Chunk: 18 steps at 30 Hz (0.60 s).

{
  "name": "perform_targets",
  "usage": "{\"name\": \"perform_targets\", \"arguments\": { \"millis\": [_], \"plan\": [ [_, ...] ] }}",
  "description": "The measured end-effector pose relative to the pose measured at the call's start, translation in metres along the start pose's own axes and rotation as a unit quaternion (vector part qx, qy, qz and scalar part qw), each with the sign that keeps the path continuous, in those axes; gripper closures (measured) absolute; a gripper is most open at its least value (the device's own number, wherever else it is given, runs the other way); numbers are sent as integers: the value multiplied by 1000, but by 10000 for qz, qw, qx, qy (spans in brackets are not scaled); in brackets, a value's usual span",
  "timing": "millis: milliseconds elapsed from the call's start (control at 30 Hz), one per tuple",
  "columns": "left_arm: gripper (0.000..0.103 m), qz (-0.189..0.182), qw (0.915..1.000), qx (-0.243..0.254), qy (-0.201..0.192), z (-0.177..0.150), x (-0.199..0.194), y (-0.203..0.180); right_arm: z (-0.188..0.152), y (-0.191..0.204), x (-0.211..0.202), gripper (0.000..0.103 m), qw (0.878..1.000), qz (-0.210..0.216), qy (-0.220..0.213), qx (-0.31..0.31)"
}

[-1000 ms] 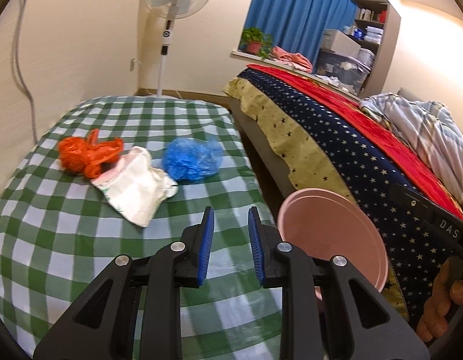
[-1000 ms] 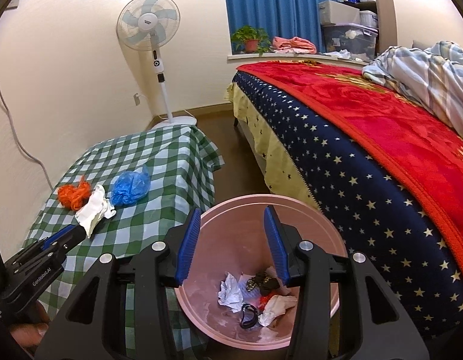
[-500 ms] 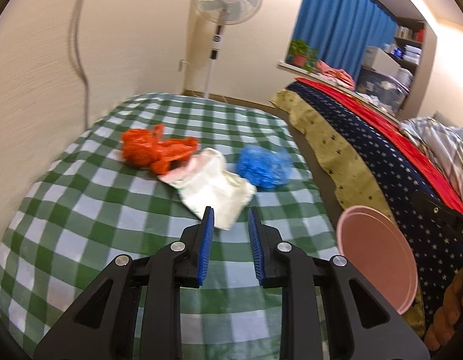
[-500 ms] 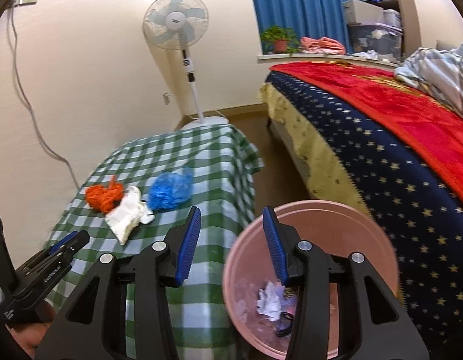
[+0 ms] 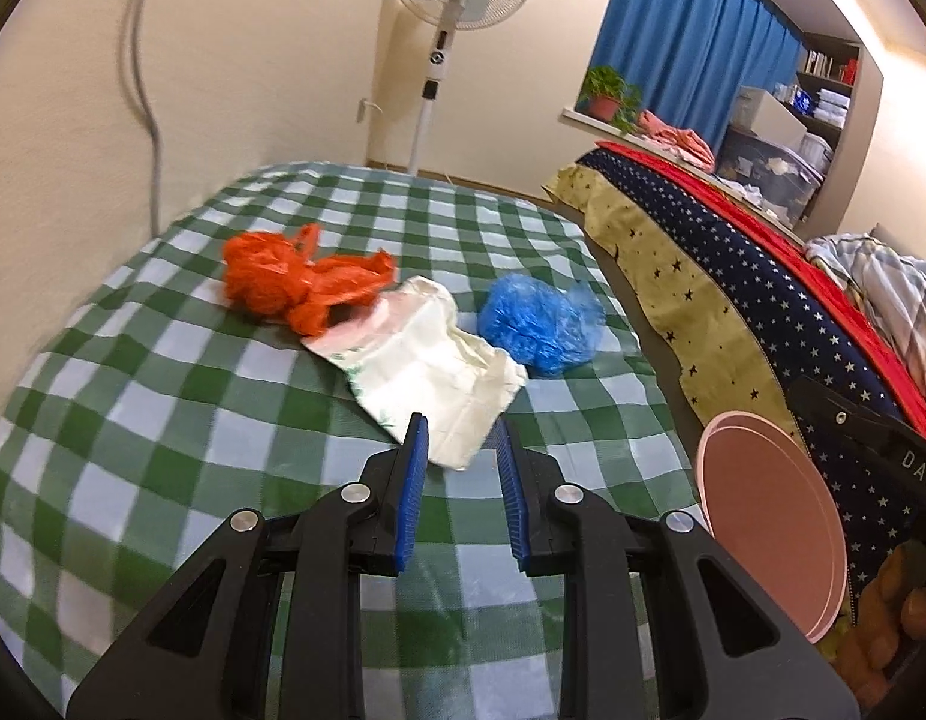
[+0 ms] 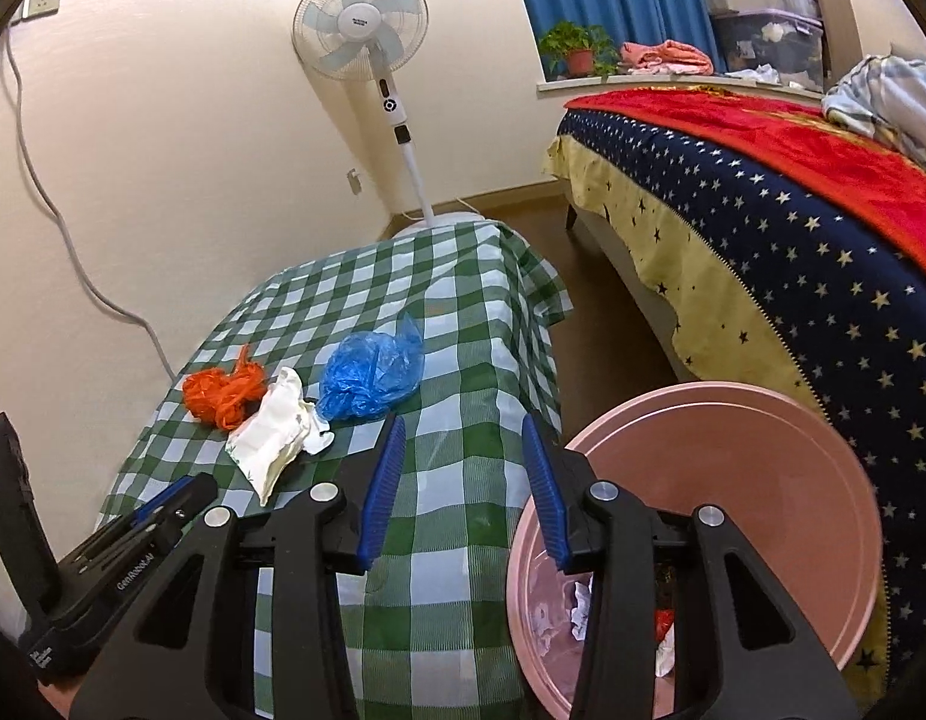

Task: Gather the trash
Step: 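Move both open tools back toward the orange, white and blue bags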

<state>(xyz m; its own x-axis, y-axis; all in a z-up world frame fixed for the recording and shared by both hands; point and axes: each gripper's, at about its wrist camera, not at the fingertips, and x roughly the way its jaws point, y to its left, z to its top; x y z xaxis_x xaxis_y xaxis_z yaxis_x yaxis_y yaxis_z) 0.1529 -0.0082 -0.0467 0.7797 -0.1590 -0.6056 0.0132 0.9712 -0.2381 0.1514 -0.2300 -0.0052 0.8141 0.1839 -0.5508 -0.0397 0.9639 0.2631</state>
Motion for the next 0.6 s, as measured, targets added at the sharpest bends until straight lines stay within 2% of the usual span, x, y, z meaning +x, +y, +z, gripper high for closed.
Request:
{"name": "perform_targets", "arguments": {
  "millis": [100,167,233,600],
  "plan": [
    [79,15,9999,71,102,1,13,-5,1,-2,6,62,10000,8,31,7],
    [70,12,9998,74,185,2,21,-7,2,-4,10,62,10000,17,46,17],
    [67,21,9996,70,262,2,29,-9,3,-3,15,62,10000,40,57,13],
    [67,149,9982,36,578,5,55,-9,14,2,61,62,9986,398,341,-56]
  ]
}}
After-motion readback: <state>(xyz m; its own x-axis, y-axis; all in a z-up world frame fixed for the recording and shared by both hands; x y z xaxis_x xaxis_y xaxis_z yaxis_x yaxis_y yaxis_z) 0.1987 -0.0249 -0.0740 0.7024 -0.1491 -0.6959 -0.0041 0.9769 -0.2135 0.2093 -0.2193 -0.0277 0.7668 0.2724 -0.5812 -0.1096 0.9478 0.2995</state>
